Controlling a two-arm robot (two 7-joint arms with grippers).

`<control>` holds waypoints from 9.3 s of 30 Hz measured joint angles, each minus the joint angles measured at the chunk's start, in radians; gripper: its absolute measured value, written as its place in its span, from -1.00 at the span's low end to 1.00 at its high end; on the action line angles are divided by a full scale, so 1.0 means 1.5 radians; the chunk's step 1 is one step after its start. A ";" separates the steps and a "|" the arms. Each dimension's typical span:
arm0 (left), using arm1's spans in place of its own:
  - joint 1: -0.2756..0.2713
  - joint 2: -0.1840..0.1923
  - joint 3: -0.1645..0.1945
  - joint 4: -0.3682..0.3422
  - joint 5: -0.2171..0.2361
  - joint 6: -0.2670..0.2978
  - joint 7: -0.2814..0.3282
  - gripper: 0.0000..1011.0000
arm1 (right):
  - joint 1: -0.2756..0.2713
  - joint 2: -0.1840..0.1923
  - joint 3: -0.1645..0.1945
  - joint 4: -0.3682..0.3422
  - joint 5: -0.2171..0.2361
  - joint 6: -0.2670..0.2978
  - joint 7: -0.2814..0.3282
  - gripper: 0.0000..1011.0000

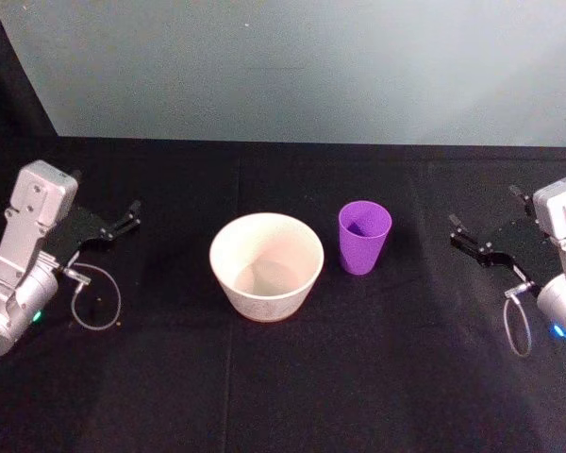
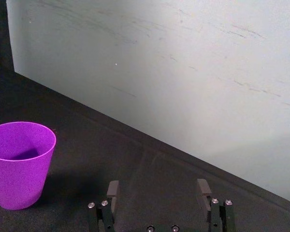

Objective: Pick up the cup and pour the mung beans from the cup into the bowl.

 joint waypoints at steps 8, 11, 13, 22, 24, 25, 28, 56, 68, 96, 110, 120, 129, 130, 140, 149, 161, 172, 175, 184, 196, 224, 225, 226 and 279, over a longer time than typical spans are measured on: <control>0.000 0.000 0.000 0.000 0.000 0.000 0.000 0.98 | 0.000 0.000 0.000 0.000 0.000 0.000 0.000 1.00; 0.000 0.000 0.000 0.000 0.000 0.000 0.000 0.98 | 0.000 0.000 0.000 0.000 0.000 0.000 0.000 1.00; 0.000 0.000 0.000 0.000 0.000 0.000 0.000 0.98 | 0.000 0.000 0.000 0.000 0.000 0.000 0.000 1.00; 0.000 0.000 0.000 0.000 0.000 0.000 0.000 0.98 | 0.000 0.000 0.000 0.000 0.000 0.000 0.000 1.00; 0.000 0.000 0.000 0.000 0.000 0.000 0.000 0.98 | 0.000 0.000 0.000 0.000 0.000 0.000 0.000 1.00; 0.000 0.000 0.000 0.000 0.000 0.000 0.000 0.98 | 0.000 0.000 0.000 0.000 0.000 0.000 0.000 1.00; 0.000 0.000 0.000 0.000 0.000 0.000 0.000 0.98 | 0.000 0.000 0.000 0.000 0.000 0.000 0.000 1.00; 0.000 0.000 0.000 0.000 0.000 0.000 0.000 0.98 | 0.000 0.000 0.000 0.000 0.000 0.000 0.000 1.00; 0.000 0.000 0.000 0.000 0.000 0.000 0.000 0.98 | -0.056 0.022 0.034 -0.018 0.083 -0.082 0.117 1.00; 0.000 0.000 0.000 0.000 0.000 0.000 0.000 0.98 | 0.006 -0.058 0.011 0.099 0.198 -0.073 0.391 1.00; 0.000 0.000 0.000 0.000 0.000 0.000 0.000 0.98 | 0.053 -0.108 -0.003 0.147 0.116 -0.096 0.372 1.00; 0.000 0.000 0.000 0.000 0.000 0.000 0.000 0.98 | 0.074 -0.144 0.006 0.183 0.102 -0.092 0.370 1.00; 0.000 0.000 0.000 0.000 0.000 0.000 0.000 0.98 | 0.084 -0.164 0.014 0.203 0.088 -0.096 0.374 1.00; 0.000 0.000 0.000 0.000 0.000 0.000 0.000 0.98 | 0.086 -0.167 0.015 0.206 0.085 -0.097 0.374 1.00; 0.000 0.000 0.000 0.000 0.000 0.000 0.000 0.98 | 0.095 -0.184 0.029 0.226 0.063 -0.104 0.362 1.00; 0.000 0.000 0.000 0.000 0.000 0.000 0.000 0.98 | 0.100 -0.198 0.040 0.240 0.056 -0.109 0.368 1.00; 0.000 0.000 0.000 0.000 0.000 0.000 0.000 0.98 | 0.105 -0.211 0.048 0.251 0.050 -0.108 0.383 1.00; 0.000 0.000 0.000 0.000 0.000 0.000 0.000 0.98 | 0.105 -0.211 0.048 0.250 0.050 -0.107 0.384 0.94; 0.000 0.000 0.000 0.000 0.000 0.000 0.000 0.98 | 0.105 -0.211 0.048 0.250 0.050 -0.107 0.384 0.85; 0.000 0.000 0.000 0.000 0.000 0.000 0.000 0.98 | 0.104 -0.210 0.047 0.249 0.050 -0.107 0.384 0.52; 0.000 0.000 0.000 0.000 0.000 0.000 0.000 0.98 | 0.079 -0.192 0.060 0.174 0.059 -0.075 0.381 0.46; 0.000 0.000 0.000 0.000 0.000 0.000 0.000 0.98 | 0.063 -0.034 0.127 -0.188 0.181 0.213 0.336 0.45; 0.000 0.000 0.000 0.000 0.000 0.000 0.000 0.98 | 0.063 -0.034 0.127 -0.188 0.181 0.213 0.336 0.45; 0.000 0.000 0.000 0.000 0.000 0.000 0.000 0.98 | 0.063 -0.035 0.127 -0.187 0.181 0.212 0.336 0.45; 0.000 0.000 0.000 0.000 0.000 0.000 0.000 0.98 | 0.059 -0.041 0.125 -0.177 0.173 0.198 0.339 0.46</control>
